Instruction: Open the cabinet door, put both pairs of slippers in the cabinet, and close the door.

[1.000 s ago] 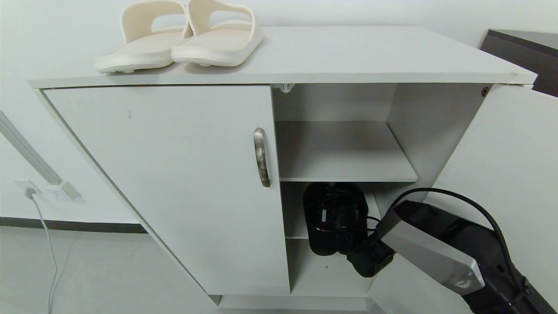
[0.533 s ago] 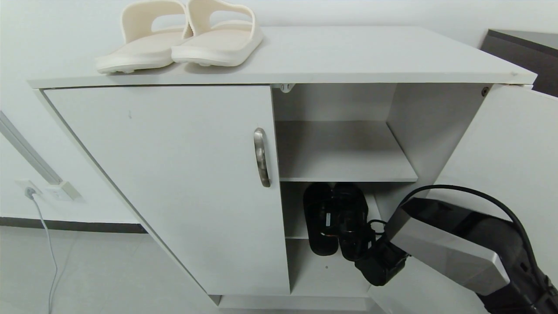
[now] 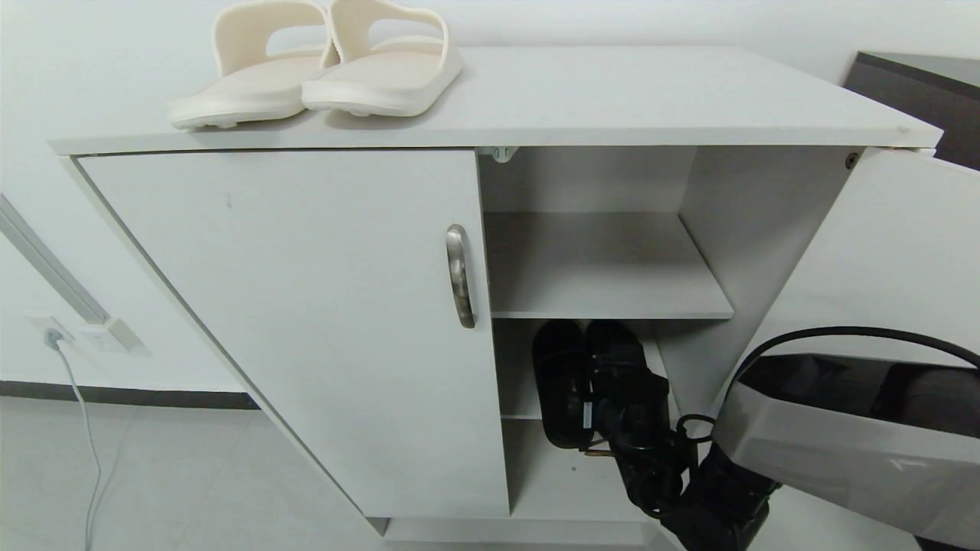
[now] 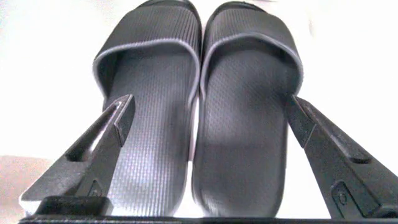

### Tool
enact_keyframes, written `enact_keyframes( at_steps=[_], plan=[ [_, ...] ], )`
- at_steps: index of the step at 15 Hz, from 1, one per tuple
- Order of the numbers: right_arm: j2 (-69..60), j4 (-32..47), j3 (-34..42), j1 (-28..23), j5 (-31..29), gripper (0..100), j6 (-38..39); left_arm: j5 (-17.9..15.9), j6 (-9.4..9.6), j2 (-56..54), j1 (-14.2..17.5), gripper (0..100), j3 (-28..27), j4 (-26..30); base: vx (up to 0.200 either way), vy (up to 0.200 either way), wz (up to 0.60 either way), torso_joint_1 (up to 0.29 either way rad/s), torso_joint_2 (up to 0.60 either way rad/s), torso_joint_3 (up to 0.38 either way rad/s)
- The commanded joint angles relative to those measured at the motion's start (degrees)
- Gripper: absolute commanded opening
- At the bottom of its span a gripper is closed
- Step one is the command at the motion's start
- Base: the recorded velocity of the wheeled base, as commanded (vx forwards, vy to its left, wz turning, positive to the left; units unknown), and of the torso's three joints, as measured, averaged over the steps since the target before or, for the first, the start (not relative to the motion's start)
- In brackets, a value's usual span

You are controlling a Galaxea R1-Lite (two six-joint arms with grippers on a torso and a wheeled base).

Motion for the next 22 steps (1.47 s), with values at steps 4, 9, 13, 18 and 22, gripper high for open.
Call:
enact_keyframes(
  at_steps=[4, 9, 13, 18, 22],
  plan=[
    [-5.2, -5.5, 10.8, 3.4, 0.0, 100, 0.5, 0.0, -0.01, 0.1, 0.0, 0, 0.0, 0.0, 0.0, 0.0, 0.0, 0.0, 0.0, 0.0],
    [-4.7, -5.6, 10.9, 3.4, 0.0, 100, 0.9, 0.0, -0.01, 0.1, 0.0, 0, 0.0, 0.0, 0.0, 0.0, 0.0, 0.0, 0.0, 0.0],
    [-4.7, -5.8, 10.9, 3.4, 0.0, 100, 0.9, 0.0, -0.01, 0.1, 0.0, 0, 0.0, 0.0, -0.15, 0.0, 0.0, 0.005, 0.0, 0.002],
    [-4.6, -5.7, 10.7, 3.4, 0.0, 100, 1.2, 0.0, -0.09, 0.1, 0.0, 0, 0.0, 0.0, -0.2, 0.0, 0.0, 0.0, 0.0, 0.004],
    [-4.1, -5.8, 10.7, 3.4, 0.0, 100, 1.2, 0.0, -0.18, 0.1, 0.0, 0, 0.0, 0.0, 0.0, 0.0, 0.0, 0.0, 0.0, 0.0]
  ],
)
